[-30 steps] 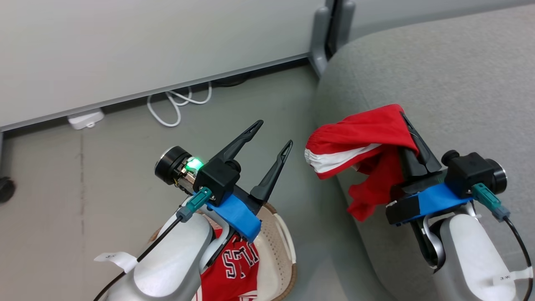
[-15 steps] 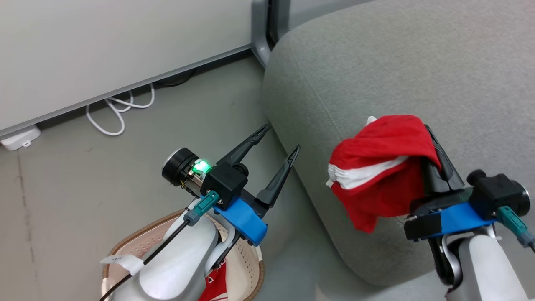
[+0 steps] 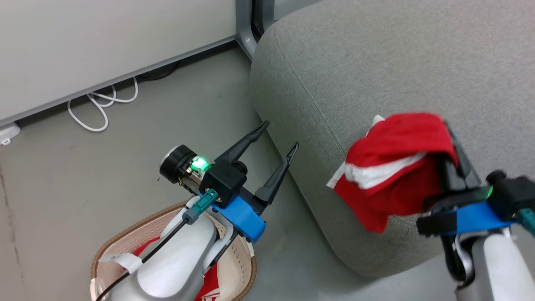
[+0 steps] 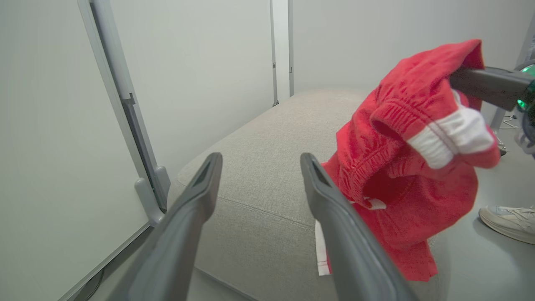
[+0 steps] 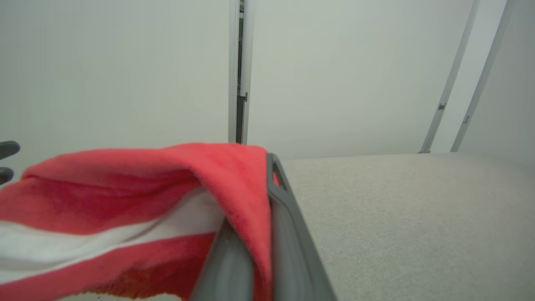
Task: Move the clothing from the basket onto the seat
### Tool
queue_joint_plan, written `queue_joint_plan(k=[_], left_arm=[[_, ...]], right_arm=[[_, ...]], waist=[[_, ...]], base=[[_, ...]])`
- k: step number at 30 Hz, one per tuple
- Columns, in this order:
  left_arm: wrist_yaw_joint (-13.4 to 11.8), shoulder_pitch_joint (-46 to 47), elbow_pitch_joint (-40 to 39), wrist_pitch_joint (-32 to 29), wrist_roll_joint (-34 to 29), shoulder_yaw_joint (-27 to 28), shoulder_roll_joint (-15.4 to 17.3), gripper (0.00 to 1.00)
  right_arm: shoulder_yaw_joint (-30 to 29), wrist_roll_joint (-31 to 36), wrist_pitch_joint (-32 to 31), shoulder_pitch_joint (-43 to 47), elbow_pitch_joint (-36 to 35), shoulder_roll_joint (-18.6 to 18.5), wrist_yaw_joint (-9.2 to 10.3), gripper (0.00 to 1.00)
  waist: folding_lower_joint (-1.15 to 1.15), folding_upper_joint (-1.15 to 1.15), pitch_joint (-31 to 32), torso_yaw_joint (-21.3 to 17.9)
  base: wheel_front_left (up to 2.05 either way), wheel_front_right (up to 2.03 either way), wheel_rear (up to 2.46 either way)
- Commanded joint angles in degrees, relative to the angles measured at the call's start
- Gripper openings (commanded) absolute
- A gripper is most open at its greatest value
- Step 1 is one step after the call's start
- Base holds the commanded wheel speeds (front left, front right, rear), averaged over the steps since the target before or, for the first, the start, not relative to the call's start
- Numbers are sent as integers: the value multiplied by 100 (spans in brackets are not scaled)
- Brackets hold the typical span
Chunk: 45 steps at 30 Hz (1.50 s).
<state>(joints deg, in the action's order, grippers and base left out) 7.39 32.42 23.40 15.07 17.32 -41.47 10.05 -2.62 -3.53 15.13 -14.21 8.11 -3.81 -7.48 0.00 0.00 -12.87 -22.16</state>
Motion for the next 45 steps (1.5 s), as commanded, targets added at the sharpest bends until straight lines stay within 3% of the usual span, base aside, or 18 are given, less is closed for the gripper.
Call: queue_joint_plan(k=[1,11,20,24,29,45], left_arm=[[8,113,-20,16,-21,48,43,100],[9,517,-40,15,-174,26,181,100],[10,1124,-196,-90,-296,-88,258,100],[8,1338,-251,-103,-345,-106,254,100],[-8,1463,-284,-108,-391,-135,298,100],[-92,1606,-287,-63,-377,-137,359,100]], right_arm=[[-30,-2,4,-233,-98,-42,-3,0],[-557,-218,4,-1898,-372,-493,-3,0],[-1382,-346,4,-3498,-112,-1295,-3,0],[-1670,-331,2,-3970,265,-1677,-2,0],[-1799,-396,1,-4324,1033,-1895,-2,0],[-2004,-355,3,-4149,3193,-1856,-2,0]], waist=[[0,0,-72,11],[0,0,-910,195],[0,0,-1972,516],[0,0,-2360,669],[0,0,-2713,790],[0,0,-3003,938]], base=[[0,0,0],[0,0,0],[0,0,0],[0,0,0],[0,0,0],[0,0,0]])
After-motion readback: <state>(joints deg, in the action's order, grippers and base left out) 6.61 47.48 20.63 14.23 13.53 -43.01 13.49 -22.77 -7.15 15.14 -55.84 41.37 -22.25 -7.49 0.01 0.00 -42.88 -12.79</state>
